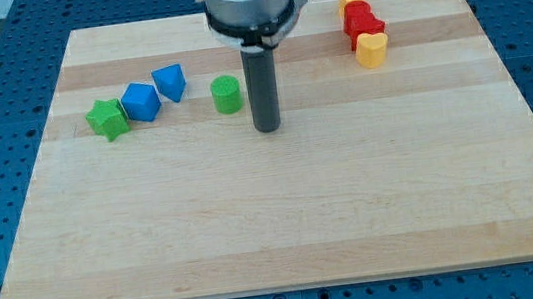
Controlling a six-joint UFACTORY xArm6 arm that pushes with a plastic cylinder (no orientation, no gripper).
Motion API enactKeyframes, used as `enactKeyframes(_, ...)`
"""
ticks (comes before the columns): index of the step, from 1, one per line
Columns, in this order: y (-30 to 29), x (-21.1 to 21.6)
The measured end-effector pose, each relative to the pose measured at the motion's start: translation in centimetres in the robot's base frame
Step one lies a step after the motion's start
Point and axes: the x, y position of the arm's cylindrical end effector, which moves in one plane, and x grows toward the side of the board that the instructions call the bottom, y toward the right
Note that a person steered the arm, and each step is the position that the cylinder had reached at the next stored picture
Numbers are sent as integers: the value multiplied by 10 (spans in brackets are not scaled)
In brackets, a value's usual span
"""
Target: Push the green circle into the blue triangle
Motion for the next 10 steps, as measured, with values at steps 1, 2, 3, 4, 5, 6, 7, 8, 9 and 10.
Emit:
enactKeyframes(1, -21, -36)
enactKeyframes(2, -29, -57)
enactKeyframes(3, -35, -67)
enactKeyframes(4, -47, -74)
enactKeyframes(5, -50, -77)
enactKeyframes(6, -50, -78)
enactKeyframes(7, -58, -84)
enactKeyframes(8, -66, -89)
enactKeyframes(9, -71, -93)
enactKeyframes(10, -72, -93)
